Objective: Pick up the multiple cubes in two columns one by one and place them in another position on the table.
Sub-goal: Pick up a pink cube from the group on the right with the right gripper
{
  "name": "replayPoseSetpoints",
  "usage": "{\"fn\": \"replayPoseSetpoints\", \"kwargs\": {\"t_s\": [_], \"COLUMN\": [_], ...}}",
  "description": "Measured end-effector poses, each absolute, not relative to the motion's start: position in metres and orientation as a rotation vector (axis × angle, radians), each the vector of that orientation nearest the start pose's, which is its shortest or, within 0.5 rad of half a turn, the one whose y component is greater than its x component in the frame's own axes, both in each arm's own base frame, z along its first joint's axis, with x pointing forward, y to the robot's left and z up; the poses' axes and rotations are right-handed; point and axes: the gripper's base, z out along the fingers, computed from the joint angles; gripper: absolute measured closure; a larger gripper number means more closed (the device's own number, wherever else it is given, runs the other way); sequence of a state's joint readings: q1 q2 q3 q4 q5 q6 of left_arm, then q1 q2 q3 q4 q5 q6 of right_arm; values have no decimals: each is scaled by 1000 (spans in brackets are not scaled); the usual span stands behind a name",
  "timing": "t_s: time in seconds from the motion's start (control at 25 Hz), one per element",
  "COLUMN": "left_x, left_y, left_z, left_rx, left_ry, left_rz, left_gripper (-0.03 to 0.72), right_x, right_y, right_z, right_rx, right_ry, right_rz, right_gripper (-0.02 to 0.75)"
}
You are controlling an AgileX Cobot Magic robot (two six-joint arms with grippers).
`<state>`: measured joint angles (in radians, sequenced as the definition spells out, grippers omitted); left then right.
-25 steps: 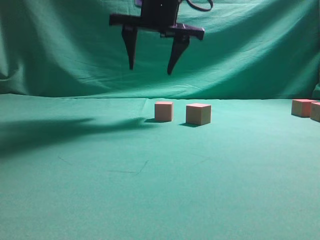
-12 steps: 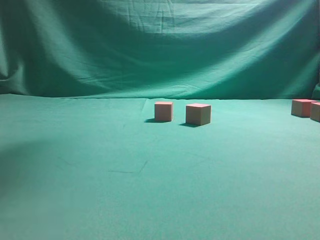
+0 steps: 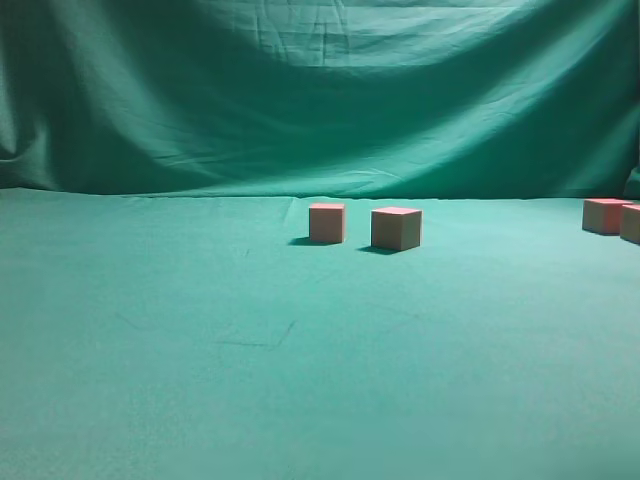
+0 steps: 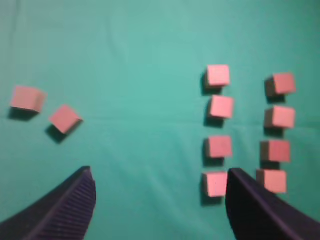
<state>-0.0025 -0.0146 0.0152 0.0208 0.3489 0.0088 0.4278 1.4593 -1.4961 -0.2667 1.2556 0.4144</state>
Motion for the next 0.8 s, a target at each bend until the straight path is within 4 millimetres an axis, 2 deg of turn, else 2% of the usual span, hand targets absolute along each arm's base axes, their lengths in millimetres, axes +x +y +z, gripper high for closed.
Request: {"fn": "replayPoseSetpoints", "kwargs": {"t_s": [0.2,0.36,0.52,0.8], "left_x": [53,53,53,53], "left_y": [1,1,1,1], "left_z": [177,177,177,177], "left_rx": [23,23,23,23], "left_ry": [1833,1833,1833,1833], "left_rz": [25,25,25,25], "left_gripper": [688,688,688,688], "right_x": [245,235,236,266], "right_y": [44,18,13,22], "right_z": [347,315,286,247], "right_rx": [142,206,149,-20], "right_ry": [2739,2845,2899,2944], "right_rz": [-196,-275,-224,-160], "right_gripper": [211,211,211,211]}}
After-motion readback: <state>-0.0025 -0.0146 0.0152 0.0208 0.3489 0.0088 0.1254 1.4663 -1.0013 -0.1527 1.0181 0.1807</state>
